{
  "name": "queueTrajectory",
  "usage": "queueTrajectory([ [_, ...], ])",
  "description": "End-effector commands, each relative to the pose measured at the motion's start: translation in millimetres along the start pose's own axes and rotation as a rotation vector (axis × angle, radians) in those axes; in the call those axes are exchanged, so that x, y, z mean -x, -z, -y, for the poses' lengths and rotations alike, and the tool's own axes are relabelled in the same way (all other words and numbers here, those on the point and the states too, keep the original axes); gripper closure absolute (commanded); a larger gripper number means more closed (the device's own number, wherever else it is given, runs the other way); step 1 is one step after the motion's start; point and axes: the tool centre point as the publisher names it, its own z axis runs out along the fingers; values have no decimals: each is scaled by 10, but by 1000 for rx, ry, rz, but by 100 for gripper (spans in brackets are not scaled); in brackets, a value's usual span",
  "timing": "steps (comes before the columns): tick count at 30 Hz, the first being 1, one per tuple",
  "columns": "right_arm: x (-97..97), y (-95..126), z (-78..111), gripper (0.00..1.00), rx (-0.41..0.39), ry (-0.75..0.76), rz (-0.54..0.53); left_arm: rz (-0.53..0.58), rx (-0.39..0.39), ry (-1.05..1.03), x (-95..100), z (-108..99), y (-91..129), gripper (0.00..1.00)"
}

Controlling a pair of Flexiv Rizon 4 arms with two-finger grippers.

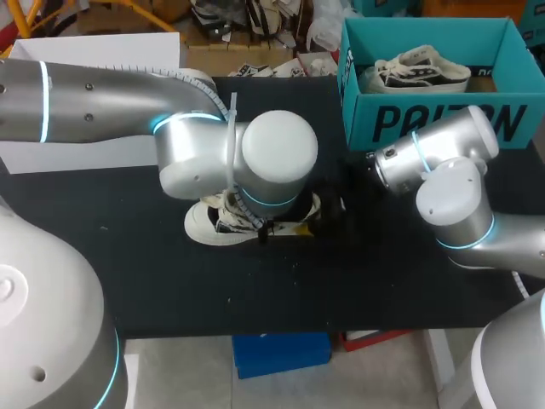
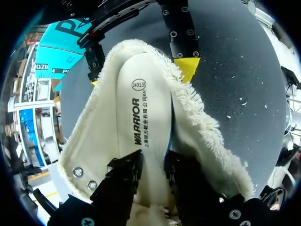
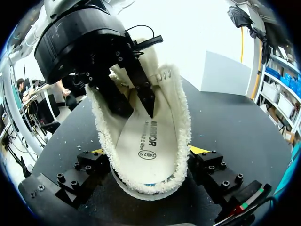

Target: Take the shoe out of the shoebox, open the shoe tongue, remove and reinsert the insole, then place the shoe into the shoebox

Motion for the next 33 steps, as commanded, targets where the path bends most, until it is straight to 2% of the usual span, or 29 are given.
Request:
queueTrajectory([
  [1, 14, 17, 23, 100, -2, -3, 0, 50, -7, 1, -45, -137, -256, 72],
  [3, 14, 17, 23, 100, -2, -3, 0, 50, -13, 1, -34, -143, -254, 75],
  [6, 14, 17, 23, 100, -2, -3, 0, 33, -27, -2, -30, -143, -253, 91],
  [9, 14, 17, 23, 100, -2, -3, 0, 1, -35, -12, -35, -140, -253, 93],
  [11, 14, 17, 23, 100, -2, -3, 0, -31, -56, -16, -46, -151, -247, 100],
  [14, 14, 17, 23, 100, -2, -3, 0, -72, -77, -20, -63, -180, -219, 100],
  [20, 14, 17, 23, 100, -2, -3, 0, -231, -193, -57, -49, -218, -156, 100],
  [23, 14, 17, 23, 100, -2, -3, 0, -277, -225, -83, -38, -207, -91, 100],
  [33, 14, 17, 23, 100, -2, -3, 0, -333, -272, -127, -25, -149, 152, 100],
])
